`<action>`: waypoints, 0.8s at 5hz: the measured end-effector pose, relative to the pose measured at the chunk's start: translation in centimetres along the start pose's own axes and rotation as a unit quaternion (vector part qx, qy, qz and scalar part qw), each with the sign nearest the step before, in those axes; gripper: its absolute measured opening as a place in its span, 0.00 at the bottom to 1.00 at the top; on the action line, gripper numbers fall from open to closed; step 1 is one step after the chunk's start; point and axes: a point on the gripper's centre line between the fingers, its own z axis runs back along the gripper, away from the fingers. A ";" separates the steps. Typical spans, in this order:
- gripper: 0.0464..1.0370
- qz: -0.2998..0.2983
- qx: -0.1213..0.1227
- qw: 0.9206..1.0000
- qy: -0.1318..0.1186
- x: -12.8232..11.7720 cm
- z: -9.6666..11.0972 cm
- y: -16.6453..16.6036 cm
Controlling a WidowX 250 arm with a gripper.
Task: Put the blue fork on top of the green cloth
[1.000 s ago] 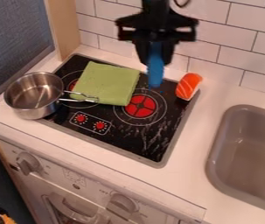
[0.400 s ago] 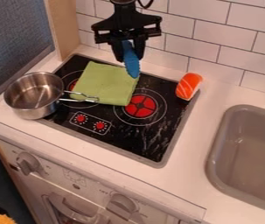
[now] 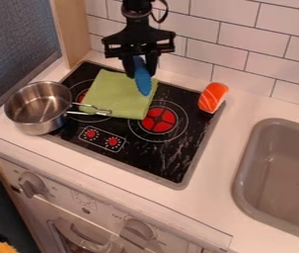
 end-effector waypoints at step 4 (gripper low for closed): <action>0.76 0.000 0.030 0.999 0.044 -1.1 -2.9 2.1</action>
